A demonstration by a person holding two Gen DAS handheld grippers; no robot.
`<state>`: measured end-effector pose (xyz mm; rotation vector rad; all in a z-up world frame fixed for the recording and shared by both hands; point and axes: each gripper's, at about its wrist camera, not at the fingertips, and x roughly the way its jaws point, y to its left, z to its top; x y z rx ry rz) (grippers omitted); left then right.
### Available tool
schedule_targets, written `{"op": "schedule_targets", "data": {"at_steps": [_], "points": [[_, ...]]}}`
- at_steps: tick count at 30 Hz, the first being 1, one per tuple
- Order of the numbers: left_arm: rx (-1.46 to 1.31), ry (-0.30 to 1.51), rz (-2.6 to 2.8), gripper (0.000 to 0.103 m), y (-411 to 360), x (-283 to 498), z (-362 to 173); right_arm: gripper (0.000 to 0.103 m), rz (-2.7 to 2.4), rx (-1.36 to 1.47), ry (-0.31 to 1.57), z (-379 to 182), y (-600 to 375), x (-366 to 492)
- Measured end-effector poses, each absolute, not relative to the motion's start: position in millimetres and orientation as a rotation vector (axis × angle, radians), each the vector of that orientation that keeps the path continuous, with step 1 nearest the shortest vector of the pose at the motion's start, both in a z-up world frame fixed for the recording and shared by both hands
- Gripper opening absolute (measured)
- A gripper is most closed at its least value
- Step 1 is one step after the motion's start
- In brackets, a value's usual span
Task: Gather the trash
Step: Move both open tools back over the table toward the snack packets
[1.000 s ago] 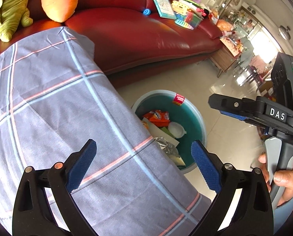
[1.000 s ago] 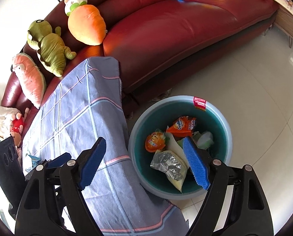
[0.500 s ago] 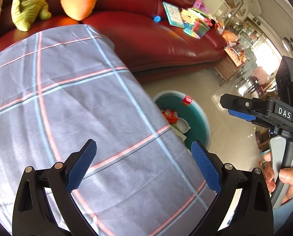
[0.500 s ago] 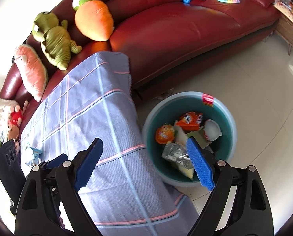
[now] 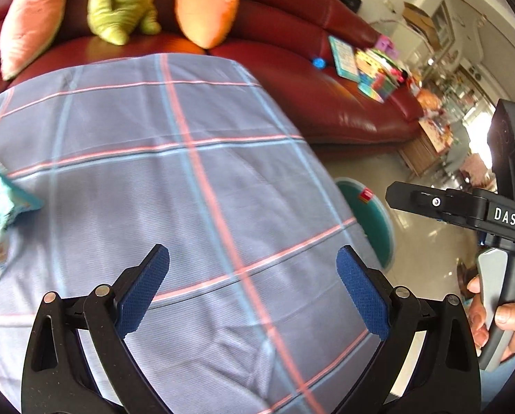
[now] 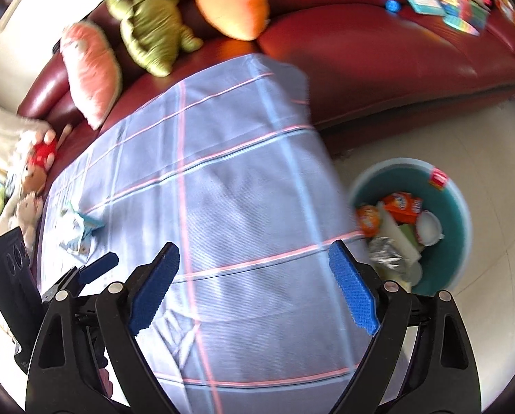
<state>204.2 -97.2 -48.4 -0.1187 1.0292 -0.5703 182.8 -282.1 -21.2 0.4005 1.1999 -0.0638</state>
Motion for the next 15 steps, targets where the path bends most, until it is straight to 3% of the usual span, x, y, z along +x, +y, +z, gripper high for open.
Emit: {"op": "schedule_targets", "data": {"at_steps": [15], "points": [[-0.228, 1.005, -0.262, 0.098, 106, 195, -63, 0.084, 0.214, 0.232, 1.351, -43, -97, 257]]}}
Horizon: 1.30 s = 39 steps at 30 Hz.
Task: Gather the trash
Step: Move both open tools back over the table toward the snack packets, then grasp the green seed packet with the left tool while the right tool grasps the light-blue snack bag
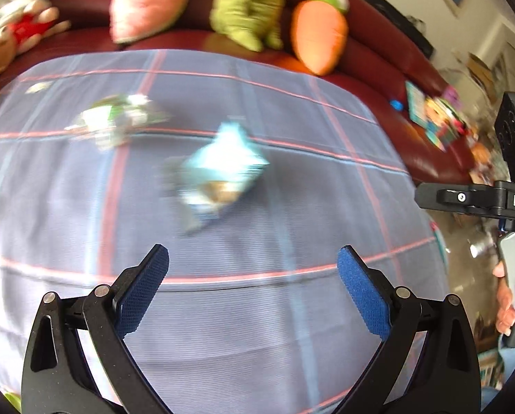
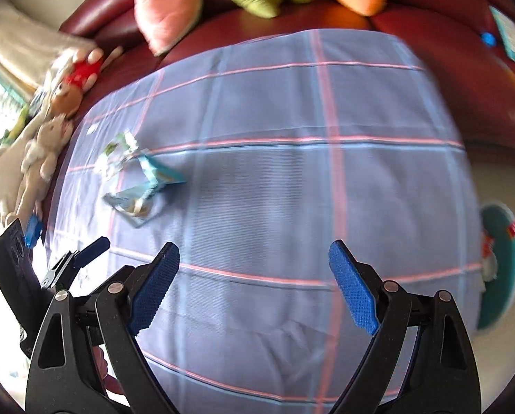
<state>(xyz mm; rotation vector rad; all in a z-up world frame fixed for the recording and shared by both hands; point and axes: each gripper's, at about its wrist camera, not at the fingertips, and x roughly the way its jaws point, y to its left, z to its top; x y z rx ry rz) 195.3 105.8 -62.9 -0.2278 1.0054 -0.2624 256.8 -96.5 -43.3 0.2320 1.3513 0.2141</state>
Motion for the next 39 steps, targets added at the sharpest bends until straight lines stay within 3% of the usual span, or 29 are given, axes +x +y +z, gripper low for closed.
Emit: {"op": "schedule_targets", "data": {"at_steps": [12, 16, 19, 21, 22, 25, 29, 39], "points": [[-0.28, 1.032, -0.074, 0.098, 207, 210, -81, 0.082, 0.276, 0.237, 1.436, -93, 7, 311], [-0.267, 1.046, -0.057, 0.098, 221, 220, -82, 0.06, 0.275, 0.33, 1.478, -114, 12, 325], [-0.235, 1.048, -0.053, 0.098, 225, 228, -79, 0.058, 0.283, 0.365, 1.494, -126, 16, 333], [-0.212, 1.045, -0.054, 0.098, 225, 236, -76, 0.045, 0.303, 0.379, 1.502, -133, 21, 334], [-0.203, 1.044, -0.055, 0.098, 224, 242, -74, 0.025, 0.315, 0.366, 1.503, -134, 23, 335], [-0.196, 1.046, -0.07, 0.098, 223, 258, -72, 0.014, 0.318, 0.292, 1.469, -128, 24, 339], [-0.145, 1.034, -0.085, 0.098, 217, 285, -69, 0.01, 0.277, 0.23, 1.412, -112, 2, 352], [0.078, 1.052, -0.142, 0.098, 193, 342, -86, 0.01, 0.269, 0.249, 1.379, -103, -43, 358]]}}
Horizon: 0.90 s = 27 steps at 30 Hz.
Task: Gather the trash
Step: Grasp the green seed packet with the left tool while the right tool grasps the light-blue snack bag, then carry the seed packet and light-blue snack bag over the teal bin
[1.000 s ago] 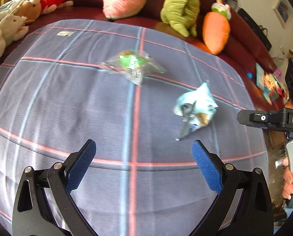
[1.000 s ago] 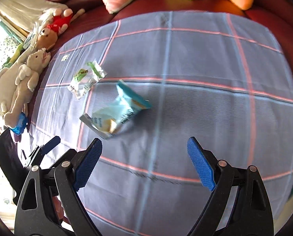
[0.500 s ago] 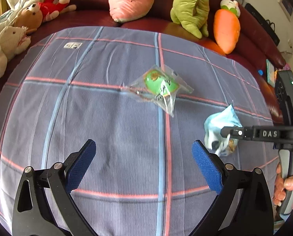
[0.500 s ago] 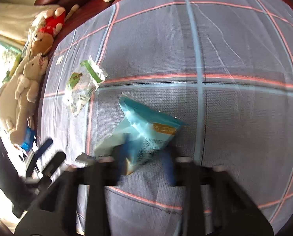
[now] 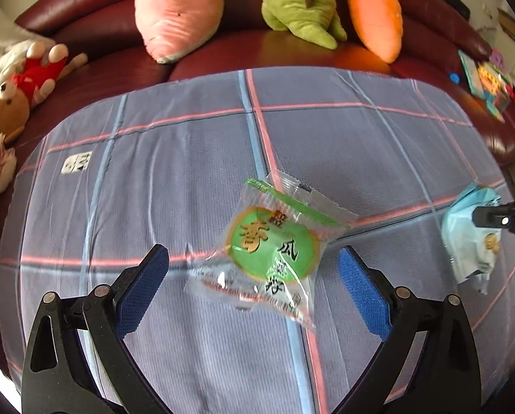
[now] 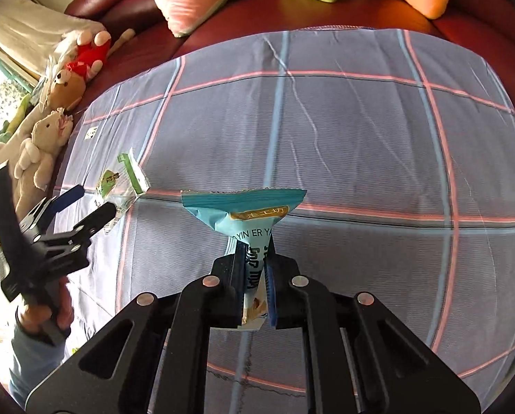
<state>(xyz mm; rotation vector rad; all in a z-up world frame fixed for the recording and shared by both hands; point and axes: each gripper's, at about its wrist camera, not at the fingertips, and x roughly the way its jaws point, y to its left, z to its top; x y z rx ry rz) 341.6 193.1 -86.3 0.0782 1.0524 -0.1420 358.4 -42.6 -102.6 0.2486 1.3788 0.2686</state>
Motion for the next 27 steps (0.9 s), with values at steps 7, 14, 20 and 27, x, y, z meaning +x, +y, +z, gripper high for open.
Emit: {"op": "schedule_targets", "data": {"at_steps": [7, 14, 20, 27], "points": [[0.1, 1.047, -0.131, 0.06, 184, 343, -96, 0.01, 0.277, 0.29, 1.377, -110, -55, 353], [0.027, 1.017, -0.077, 0.059, 170, 327, -87, 0.009, 0.278, 0.325, 1.337, -101, -70, 342], [0.001, 1.017, -0.117, 0.059, 136, 308, -73, 0.009, 0.26, 0.366, 1.291, -82, -99, 326], [0.005, 1.006, -0.212, 0.059, 78, 283, -56, 0.009, 0.21, 0.457, 1.238, -61, -155, 295]]}}
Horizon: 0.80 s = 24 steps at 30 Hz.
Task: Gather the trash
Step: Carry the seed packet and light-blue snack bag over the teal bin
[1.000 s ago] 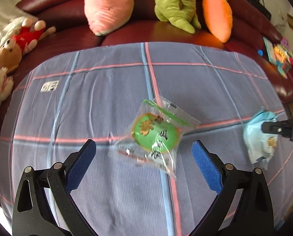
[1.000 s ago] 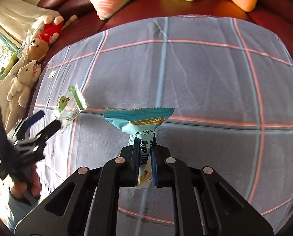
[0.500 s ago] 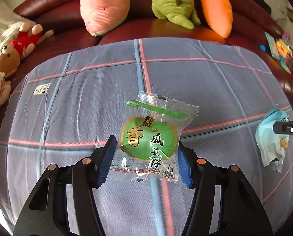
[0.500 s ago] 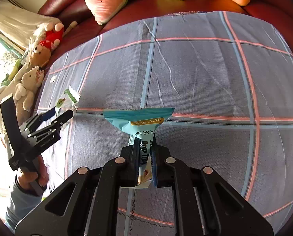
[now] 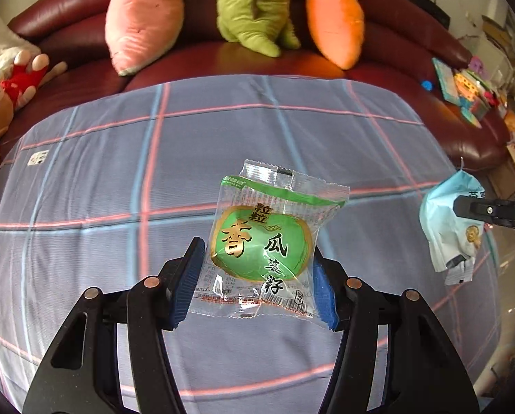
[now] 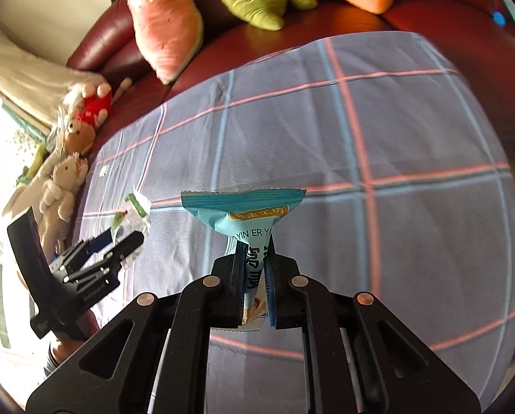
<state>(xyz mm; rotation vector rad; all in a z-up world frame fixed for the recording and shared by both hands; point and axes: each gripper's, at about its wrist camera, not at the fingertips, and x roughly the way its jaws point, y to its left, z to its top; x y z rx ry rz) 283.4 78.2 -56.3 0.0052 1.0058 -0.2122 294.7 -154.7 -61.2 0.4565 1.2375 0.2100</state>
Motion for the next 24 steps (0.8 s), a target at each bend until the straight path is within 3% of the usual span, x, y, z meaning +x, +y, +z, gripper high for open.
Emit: {"op": "schedule_targets", "data": {"at_steps": [24], "points": [[0.106, 0.996, -0.595, 0.059, -183, 204, -34, 0.009, -0.063, 0.7, 1.036, -19, -406, 126]]}}
